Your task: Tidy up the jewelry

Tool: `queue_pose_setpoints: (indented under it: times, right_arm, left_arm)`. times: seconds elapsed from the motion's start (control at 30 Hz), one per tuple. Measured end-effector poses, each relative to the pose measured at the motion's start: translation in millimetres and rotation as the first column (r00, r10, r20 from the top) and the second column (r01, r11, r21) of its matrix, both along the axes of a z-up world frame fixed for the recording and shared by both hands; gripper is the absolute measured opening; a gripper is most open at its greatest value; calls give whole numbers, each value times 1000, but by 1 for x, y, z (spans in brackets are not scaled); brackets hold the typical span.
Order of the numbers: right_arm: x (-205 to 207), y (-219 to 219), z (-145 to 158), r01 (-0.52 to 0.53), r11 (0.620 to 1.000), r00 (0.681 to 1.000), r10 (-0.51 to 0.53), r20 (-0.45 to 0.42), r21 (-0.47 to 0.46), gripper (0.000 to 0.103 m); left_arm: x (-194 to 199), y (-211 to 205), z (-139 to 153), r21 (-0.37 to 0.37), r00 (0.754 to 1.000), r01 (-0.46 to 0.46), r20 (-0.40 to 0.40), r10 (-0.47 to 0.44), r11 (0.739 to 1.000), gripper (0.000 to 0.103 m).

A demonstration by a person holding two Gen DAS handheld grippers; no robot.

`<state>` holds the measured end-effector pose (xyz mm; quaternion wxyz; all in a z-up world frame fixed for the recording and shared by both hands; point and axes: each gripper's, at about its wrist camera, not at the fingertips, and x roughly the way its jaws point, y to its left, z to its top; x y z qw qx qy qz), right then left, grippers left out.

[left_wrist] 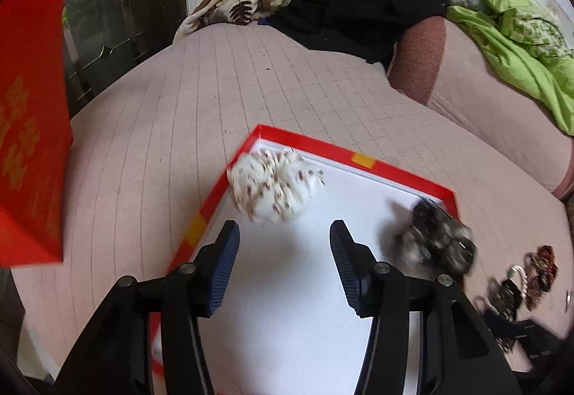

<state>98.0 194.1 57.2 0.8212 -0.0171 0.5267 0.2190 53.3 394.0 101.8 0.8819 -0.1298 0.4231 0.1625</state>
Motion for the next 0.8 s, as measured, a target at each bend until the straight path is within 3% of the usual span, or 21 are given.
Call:
queue_pose_setpoints:
  times: [0.07, 0.13, 0.5, 0.63, 0.7, 0.77, 0.8]
  right_arm:
    - [-2, 4, -11, -6, 1000, 999, 5, -41, -7, 16]
    - [-4, 2, -12, 18, 1000, 999, -18, -42, -1, 15]
    - [-32, -21, -6, 61, 998, 996, -61, -59, 1, 15]
    - [-43, -34, 3, 50, 998, 998, -49, -28, 30, 17]
    - [-56, -45, 16, 25, 999, 1000, -26, 6, 47, 23]
    - [-70, -58, 29, 7, 999, 999, -10, 48, 50, 41]
    - [-79, -71, 33, 10, 999, 998, -13, 69, 49, 44]
  left_arm:
    - [-12, -9, 4, -14, 1000, 6, 8, -6, 1000, 52]
    - [-26, -18, 8, -21, 1000, 11, 17, -11, 1000, 52]
    - [-70, -55, 24, -11, 999, 31, 21, -31, 999, 52]
    - [-83, -70, 33, -14, 999, 45, 26, -45, 999, 52]
    - [-90, -81, 39, -15, 998, 59, 32, -58, 998, 53]
    - [-94, -93, 44, -18, 996, 79, 38, -78, 997, 54]
    - [-96, -100, 46, -17, 995, 91, 40, -90, 996, 57]
